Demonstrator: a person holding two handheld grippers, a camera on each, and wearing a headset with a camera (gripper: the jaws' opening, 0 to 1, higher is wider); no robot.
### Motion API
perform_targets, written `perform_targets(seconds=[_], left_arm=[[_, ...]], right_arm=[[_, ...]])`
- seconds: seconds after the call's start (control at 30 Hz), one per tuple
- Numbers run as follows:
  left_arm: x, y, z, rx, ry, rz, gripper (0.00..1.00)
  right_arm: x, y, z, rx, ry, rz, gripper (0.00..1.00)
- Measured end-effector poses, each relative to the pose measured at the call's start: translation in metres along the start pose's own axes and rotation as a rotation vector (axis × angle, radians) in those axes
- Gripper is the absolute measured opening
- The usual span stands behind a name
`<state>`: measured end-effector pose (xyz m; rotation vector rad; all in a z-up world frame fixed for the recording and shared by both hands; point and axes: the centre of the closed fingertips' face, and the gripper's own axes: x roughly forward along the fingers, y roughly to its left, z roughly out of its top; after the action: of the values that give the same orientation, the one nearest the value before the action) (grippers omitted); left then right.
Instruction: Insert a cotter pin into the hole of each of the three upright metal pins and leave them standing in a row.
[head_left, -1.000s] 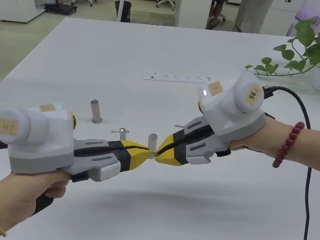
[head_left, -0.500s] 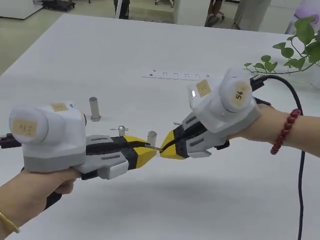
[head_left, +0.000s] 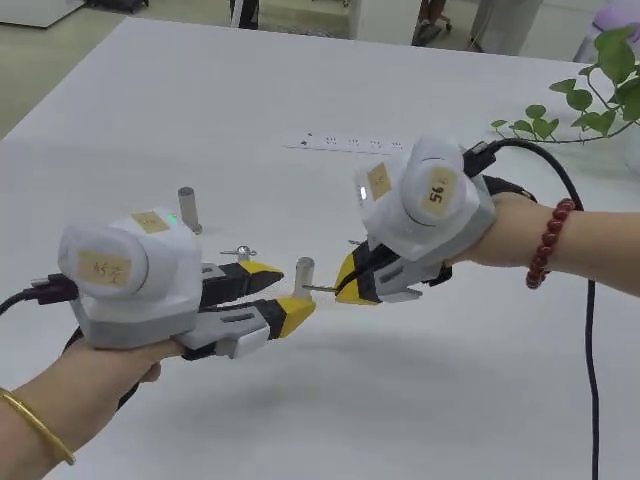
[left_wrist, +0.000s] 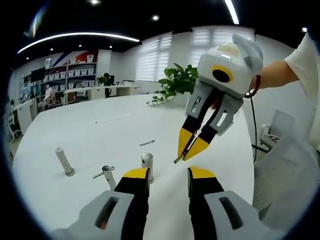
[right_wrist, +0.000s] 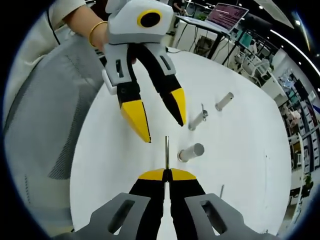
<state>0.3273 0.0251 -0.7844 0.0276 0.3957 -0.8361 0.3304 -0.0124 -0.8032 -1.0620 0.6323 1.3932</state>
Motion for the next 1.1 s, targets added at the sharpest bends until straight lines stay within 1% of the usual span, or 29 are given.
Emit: perform_targets(seconds=[0.03,0.13,0.2,0.3,0.4,0.6,0.67,0.8,0.97,1.1], left_arm=[[0.001,0.002,-0.001,0.0,0.005,0.008,0.29],[0.006,0.008,-0.005,0.0,0.017,0.027,0.29],[0.009,0.01,-0.007,-0.002,0.02,0.037,0.29],[0.014,0.015,-0.011,0.002,0.033,0.058,0.29],[0.019,0.02,-0.016,-0.009,0.046,0.081,0.28],[0.03,0.03,-0.022,-0.026,0.054,0.111,0.27],[0.033,0.03,-0.021,-0.028,0.047,0.108,0.26],[0.041,0.032,-0.022,-0.009,0.049,0.116,0.24],[0.049,0.034,-0.022,-0.01,0.044,0.137,0.22],[0.052,0.035,-0.024,-0.014,0.05,0.149,0.22]], right_arm=[[0.001,-0.002,-0.003,0.001,0.018,-0.004,0.03],[0.004,-0.007,-0.009,0.013,0.042,-0.011,0.03],[0.005,-0.011,-0.015,0.008,0.074,-0.023,0.03],[0.008,-0.015,-0.021,0.014,0.097,-0.027,0.03],[0.01,-0.021,-0.029,-0.01,0.139,-0.045,0.03],[0.015,-0.029,-0.035,0.036,0.148,-0.04,0.03],[0.017,-0.033,-0.037,0.042,0.156,-0.044,0.03],[0.021,-0.039,-0.041,0.048,0.174,-0.047,0.03],[0.024,-0.042,-0.041,0.048,0.175,-0.047,0.03],[0.025,-0.043,-0.041,0.047,0.175,-0.048,0.03]])
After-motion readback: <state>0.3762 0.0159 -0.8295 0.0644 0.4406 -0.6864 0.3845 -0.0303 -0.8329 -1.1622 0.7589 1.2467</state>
